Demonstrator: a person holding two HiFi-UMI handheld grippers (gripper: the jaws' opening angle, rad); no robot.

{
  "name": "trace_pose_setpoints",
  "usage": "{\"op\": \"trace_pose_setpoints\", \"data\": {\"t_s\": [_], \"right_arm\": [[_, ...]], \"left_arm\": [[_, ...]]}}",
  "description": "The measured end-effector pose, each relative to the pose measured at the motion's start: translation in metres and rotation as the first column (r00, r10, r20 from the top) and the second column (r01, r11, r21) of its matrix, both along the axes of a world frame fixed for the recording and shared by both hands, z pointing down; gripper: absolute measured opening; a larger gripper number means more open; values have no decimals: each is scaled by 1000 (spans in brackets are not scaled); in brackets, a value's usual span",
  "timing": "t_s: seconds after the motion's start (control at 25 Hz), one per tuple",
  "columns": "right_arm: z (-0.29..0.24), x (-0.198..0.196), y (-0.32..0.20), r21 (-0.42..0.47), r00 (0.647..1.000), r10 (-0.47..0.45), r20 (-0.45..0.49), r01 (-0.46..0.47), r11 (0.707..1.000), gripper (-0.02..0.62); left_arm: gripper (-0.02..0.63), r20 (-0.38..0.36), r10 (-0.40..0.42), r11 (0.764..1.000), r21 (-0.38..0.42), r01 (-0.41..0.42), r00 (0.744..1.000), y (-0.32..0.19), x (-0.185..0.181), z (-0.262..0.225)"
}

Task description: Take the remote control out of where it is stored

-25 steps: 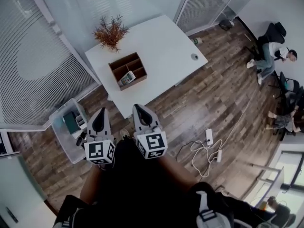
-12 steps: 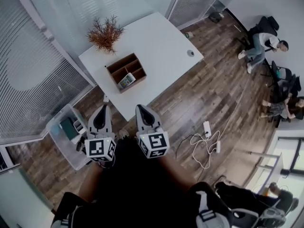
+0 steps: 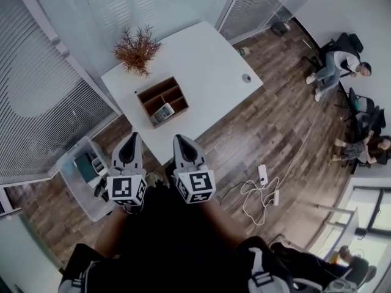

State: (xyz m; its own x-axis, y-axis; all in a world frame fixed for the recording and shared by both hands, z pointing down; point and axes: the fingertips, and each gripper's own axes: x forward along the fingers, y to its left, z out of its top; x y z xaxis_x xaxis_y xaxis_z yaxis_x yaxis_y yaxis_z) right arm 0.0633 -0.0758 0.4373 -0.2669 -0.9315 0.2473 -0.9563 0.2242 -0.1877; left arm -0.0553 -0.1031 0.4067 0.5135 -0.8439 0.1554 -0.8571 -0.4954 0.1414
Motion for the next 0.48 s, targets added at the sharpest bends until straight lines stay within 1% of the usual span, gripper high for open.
{"op": "trace_pose_setpoints", "data": {"t_s": [0.24,0.48], "right_arm": [[-10,17,-35,31,1000,6,-13,-6,1000,-6],[7,24,-48,-11,1000,-10,-18,10,1000,-6]], "left_arm": [[-3,12,6,1000,23,-6,1000,-28,14,-9],[-3,22,-14,1000,-17,14,1000,-41,18,8]]}}
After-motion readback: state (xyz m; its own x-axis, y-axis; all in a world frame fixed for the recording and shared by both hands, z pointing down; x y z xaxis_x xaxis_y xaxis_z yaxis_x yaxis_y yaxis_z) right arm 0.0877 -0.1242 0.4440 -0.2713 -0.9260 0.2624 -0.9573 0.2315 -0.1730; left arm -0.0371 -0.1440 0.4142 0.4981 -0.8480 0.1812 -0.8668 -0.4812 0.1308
